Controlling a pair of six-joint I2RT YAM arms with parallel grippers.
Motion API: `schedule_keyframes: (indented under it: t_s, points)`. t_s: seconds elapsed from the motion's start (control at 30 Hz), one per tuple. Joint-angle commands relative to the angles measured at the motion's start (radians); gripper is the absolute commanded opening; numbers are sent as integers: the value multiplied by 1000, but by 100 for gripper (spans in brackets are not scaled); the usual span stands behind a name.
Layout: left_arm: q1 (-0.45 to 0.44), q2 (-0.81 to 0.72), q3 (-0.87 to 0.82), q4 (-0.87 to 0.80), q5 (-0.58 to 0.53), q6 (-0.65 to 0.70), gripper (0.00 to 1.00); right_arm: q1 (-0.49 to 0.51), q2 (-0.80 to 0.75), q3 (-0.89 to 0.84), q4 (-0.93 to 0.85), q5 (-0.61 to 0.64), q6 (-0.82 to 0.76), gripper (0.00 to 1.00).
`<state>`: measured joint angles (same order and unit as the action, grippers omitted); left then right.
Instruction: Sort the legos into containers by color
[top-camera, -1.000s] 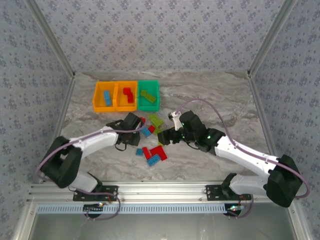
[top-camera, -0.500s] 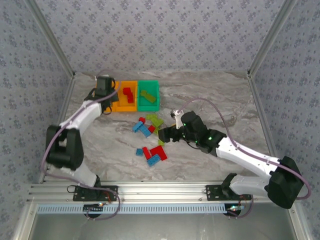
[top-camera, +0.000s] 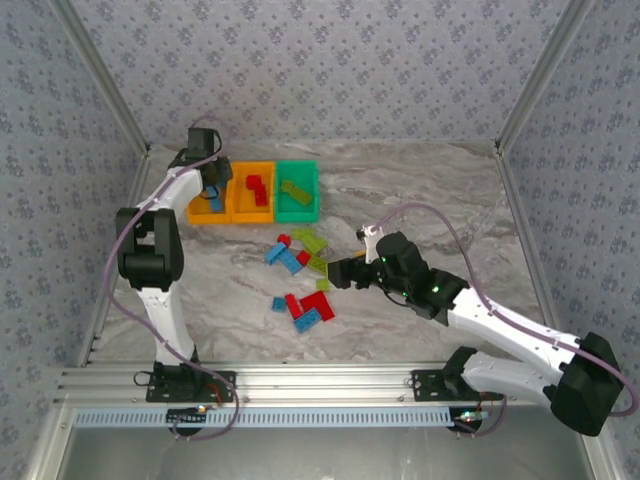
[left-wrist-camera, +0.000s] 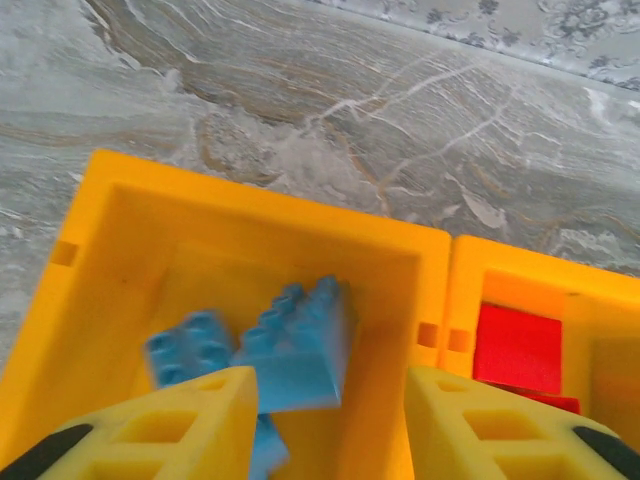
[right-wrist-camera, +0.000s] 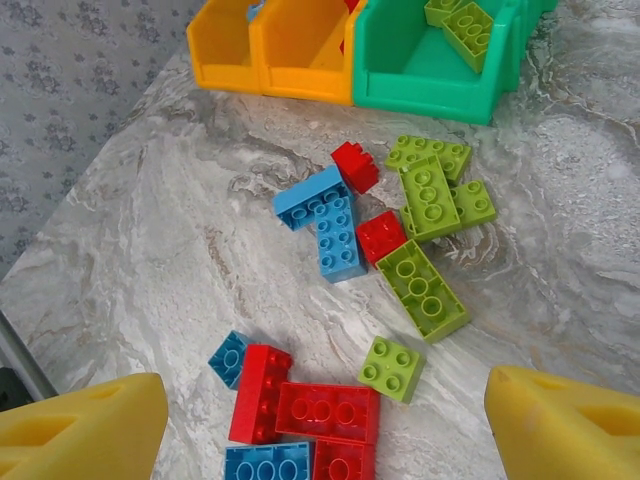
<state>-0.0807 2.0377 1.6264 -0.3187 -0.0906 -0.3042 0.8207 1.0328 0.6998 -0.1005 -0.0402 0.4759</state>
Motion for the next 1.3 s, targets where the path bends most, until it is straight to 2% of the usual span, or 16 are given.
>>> schedule_keyframes:
  t_s: [0.0, 0.13, 0.23, 0.37, 0.43, 0.6, 0.73, 0.87, 0.93, 1.03, 1.17, 1.27]
  points:
    - [-4, -86, -36, -16, 56, -5, 44, 4, 3, -3, 9, 23, 23, 85]
    - [-27, -271, -201, 64, 118, -38, 42, 4, 34, -2, 12, 48, 17, 85]
    - [-98, -477, -375, 128, 134, -44, 42, 3, 88, 16, -17, 92, 5, 85]
    - [-257, -702, -550, 126, 89, -3, 42, 4, 194, 62, -62, 116, -28, 85]
    - [-358, -793, -623, 102, 23, 25, 42, 4, 271, 90, -73, 115, -56, 85]
    - [-555, -932, -780, 75, -87, 115, 43, 0, 483, 215, -105, 97, -168, 85]
    - [-617, -1006, -910, 114, -175, 159, 56, -7, 661, 340, -138, 83, -236, 87]
    - [-618, -1062, -1009, 202, -261, 169, 81, -24, 802, 437, -146, 82, -284, 87]
    - [-618, -1087, -1045, 240, -277, 176, 91, -35, 874, 483, -175, 48, -305, 79]
    - [-618, -1122, -1076, 263, -284, 174, 99, -34, 953, 593, -241, 39, -305, 64]
    - [-615, -1191, -1132, 306, -299, 147, 99, -24, 949, 591, -237, 149, -285, 36]
    - [-615, -1235, -1169, 333, -315, 138, 99, -24, 870, 567, -225, 231, -267, 26]
